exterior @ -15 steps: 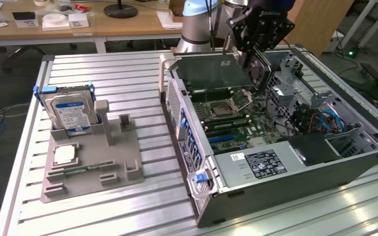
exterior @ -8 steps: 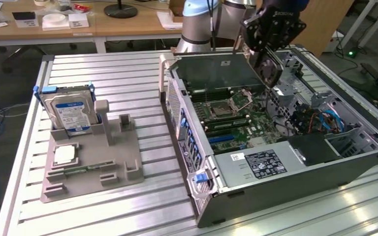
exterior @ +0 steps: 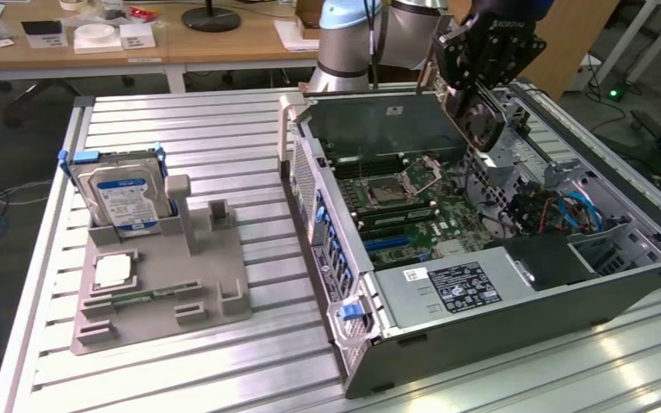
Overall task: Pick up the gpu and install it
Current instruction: 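Pick up the gpu and move the gpu toward the slot, then insert the gpu into the slot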
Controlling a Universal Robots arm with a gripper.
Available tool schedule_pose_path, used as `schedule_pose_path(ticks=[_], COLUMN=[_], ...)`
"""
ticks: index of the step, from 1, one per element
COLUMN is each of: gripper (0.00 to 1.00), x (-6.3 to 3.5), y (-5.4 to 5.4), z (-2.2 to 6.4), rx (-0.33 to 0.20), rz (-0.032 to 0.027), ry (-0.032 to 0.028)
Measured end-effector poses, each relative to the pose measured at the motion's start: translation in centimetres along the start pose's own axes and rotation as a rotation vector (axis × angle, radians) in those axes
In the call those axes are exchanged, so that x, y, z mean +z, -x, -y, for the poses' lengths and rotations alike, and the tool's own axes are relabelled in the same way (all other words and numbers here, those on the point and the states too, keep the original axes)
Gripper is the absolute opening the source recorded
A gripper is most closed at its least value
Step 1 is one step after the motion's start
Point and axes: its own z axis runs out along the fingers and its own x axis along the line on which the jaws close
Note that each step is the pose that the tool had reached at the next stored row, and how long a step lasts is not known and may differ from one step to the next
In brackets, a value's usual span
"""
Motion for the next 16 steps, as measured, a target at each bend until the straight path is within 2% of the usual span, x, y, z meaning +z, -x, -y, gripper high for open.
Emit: schedule_pose_path(ticks=[12, 16], gripper=[0.28, 0.28], x=[0.00, 0.00], y=[0.00, 0.00], z=[0.00, 0.00], rx=[-0.002, -0.056], rz=[-0.0001, -0.0026], ry=[0.0000, 0.0001])
